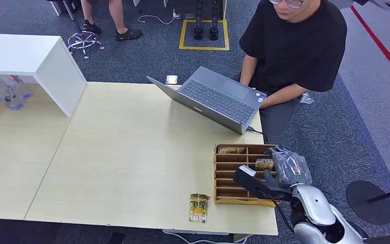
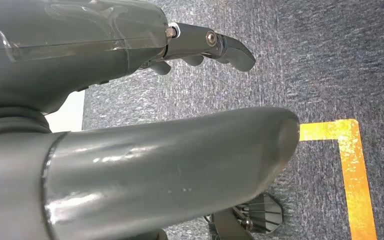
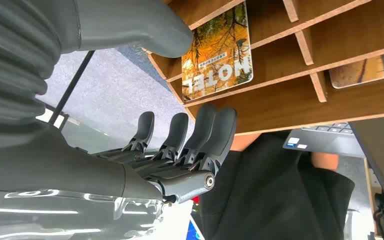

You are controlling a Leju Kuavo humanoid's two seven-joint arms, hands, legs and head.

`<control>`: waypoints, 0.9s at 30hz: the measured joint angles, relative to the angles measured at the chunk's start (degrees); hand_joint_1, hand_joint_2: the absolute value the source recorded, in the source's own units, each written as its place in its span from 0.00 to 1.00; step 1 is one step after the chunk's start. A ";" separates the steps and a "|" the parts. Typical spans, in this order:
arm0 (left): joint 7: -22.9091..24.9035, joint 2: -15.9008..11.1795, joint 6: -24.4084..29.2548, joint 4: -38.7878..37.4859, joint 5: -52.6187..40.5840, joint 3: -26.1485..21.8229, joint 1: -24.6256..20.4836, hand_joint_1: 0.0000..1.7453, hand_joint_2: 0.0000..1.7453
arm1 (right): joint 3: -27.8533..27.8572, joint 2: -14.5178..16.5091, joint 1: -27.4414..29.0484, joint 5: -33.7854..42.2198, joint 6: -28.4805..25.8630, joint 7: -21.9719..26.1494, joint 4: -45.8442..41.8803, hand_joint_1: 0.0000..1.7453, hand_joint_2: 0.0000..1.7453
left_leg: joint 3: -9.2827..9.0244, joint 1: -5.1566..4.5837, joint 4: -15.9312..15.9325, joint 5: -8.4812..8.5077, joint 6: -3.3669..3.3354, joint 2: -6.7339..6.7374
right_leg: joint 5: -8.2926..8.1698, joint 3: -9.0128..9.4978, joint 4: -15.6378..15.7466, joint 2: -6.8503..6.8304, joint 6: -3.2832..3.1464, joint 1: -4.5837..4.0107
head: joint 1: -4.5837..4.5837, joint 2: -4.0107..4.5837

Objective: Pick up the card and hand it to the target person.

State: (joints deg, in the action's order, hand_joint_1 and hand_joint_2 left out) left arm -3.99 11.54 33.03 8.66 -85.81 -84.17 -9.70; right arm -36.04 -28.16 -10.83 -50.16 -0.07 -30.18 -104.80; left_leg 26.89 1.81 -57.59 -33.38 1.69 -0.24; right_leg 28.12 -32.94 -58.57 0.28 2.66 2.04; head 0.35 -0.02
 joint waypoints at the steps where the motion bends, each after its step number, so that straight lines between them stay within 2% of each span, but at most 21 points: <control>1: 0.03 0.00 0.00 0.00 0.00 -0.01 0.00 0.00 0.00 | 0.00 0.00 0.00 -0.04 -0.01 0.00 0.07 0.47 1.00 | 0.00 0.00 0.00 0.00 0.00 0.00 | 0.00 0.00 0.00 0.00 0.00 0.00 | 0.00 0.00; 14: 0.10 0.02 -0.02 -0.01 0.00 -0.01 0.00 0.00 0.00 | -0.07 -0.01 0.02 -0.33 0.02 -0.17 1.33 0.45 1.00 | 0.00 0.00 0.00 0.00 0.00 0.00 | 0.00 0.00 0.00 0.00 0.00 0.00 | 0.00 0.00; 24: 0.03 0.04 -0.08 -0.01 0.00 -0.01 0.00 0.00 0.00 | -0.49 -0.01 0.08 -0.38 0.07 -0.18 2.12 0.48 1.00 | -0.01 0.00 0.00 0.00 0.00 0.00 | 0.00 0.01 0.00 0.00 0.00 0.00 | 0.00 0.00; 27: 0.03 0.05 -0.07 -0.02 0.00 -0.01 0.00 0.00 0.00 | -0.55 -0.01 0.07 -0.52 0.07 -0.18 2.23 0.52 1.00 | -0.01 0.00 0.00 0.00 0.00 0.00 | 0.00 0.01 0.00 0.00 0.00 0.00 | 0.00 0.00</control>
State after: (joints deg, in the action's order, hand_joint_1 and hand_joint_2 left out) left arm -3.96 11.59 32.95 8.64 -85.81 -84.18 -9.70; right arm -36.59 -28.17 -10.75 -50.68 0.00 -30.36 -102.57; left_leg 26.88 1.81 -57.59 -33.38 1.69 -0.24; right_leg 28.12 -32.93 -58.57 0.28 2.66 2.04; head 0.35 -0.02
